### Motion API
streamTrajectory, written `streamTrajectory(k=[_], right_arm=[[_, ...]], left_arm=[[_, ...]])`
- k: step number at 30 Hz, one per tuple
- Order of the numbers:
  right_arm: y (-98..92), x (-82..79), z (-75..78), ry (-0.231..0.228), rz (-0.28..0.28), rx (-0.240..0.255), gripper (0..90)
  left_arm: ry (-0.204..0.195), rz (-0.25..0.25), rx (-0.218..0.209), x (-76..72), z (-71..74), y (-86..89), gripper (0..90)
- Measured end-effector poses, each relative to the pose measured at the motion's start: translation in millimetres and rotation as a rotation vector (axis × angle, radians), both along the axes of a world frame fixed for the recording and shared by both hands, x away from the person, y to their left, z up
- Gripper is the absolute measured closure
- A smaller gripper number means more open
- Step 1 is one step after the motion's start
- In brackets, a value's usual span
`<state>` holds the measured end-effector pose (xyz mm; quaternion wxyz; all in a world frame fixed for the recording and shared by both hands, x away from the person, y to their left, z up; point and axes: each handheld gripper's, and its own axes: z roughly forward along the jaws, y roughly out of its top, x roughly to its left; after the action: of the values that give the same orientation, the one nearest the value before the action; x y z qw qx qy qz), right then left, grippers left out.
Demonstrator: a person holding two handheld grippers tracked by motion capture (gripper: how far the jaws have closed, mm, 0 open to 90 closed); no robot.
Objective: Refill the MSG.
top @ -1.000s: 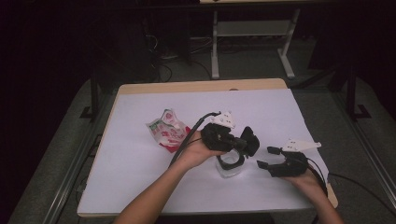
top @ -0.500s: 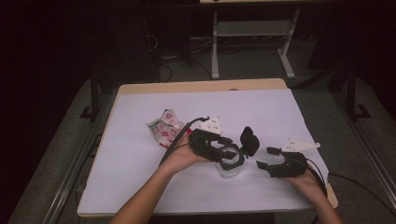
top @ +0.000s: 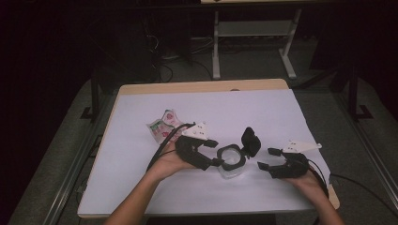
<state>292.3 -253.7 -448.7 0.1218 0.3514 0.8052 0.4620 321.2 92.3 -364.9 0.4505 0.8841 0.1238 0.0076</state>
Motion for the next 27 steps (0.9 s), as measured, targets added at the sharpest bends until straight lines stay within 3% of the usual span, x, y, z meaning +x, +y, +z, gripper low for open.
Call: streamTrajectory(k=[16, 27], right_arm=[[1.1, 1.4, -1.6, 0.004, 0.008, -0.001, 24.9], [0.7, 1.8, -1.6, 0.006, 0.008, -0.002, 24.9]], left_arm=[[0.018, 0.089, 0.011, -12.8, -22.6, 44.9, 23.8], [0.005, 0.132, 0.025, -22.6, -31.2, 74.9, 23.1]])
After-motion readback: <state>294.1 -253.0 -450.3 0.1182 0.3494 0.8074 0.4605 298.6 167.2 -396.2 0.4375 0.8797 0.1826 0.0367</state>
